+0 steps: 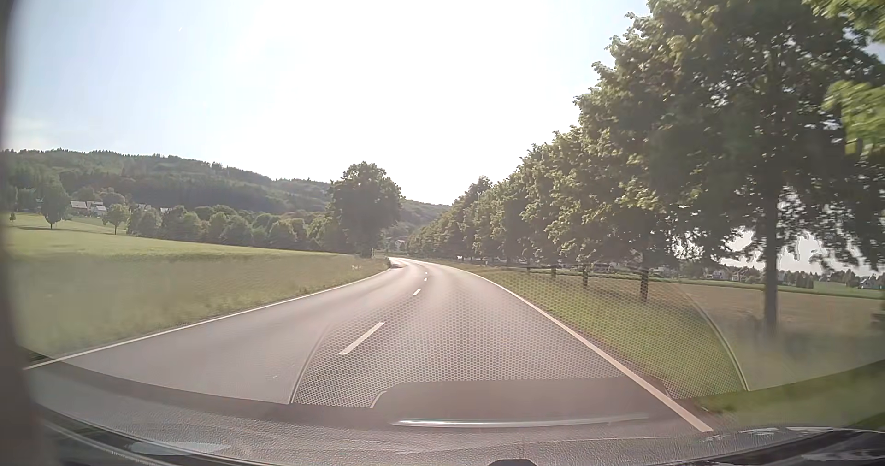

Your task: Follow the waypoints while adhering to traffic rules and regulations

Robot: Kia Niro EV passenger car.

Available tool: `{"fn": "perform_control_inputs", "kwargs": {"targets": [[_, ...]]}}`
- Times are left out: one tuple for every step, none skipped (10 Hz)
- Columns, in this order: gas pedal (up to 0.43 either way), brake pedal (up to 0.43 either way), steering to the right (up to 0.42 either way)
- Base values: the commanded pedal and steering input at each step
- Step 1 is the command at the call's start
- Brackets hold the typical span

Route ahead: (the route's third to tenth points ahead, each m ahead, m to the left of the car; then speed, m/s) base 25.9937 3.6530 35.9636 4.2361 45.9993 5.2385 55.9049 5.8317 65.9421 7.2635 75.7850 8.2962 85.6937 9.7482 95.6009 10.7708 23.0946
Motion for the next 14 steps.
{"fn": "perform_control_inputs", "kwargs": {"targets": [[0.197, 0.0, -0.007], [0.197, 0.0, -0.007], [0.197, 0.0, -0.007], [0.197, 0.0, -0.007], [0.197, 0.0, -0.007], [0.197, 0.0, -0.008], [0.197, 0.0, -0.008], [0.189, 0.0, -0.009], [0.189, 0.0, -0.01], [0.189, 0.0, -0.011], [0.189, 0.0, -0.011], [0.189, 0.0, -0.011], [0.189, 0.0, -0.011], [0.189, 0.0, -0.011]]}}
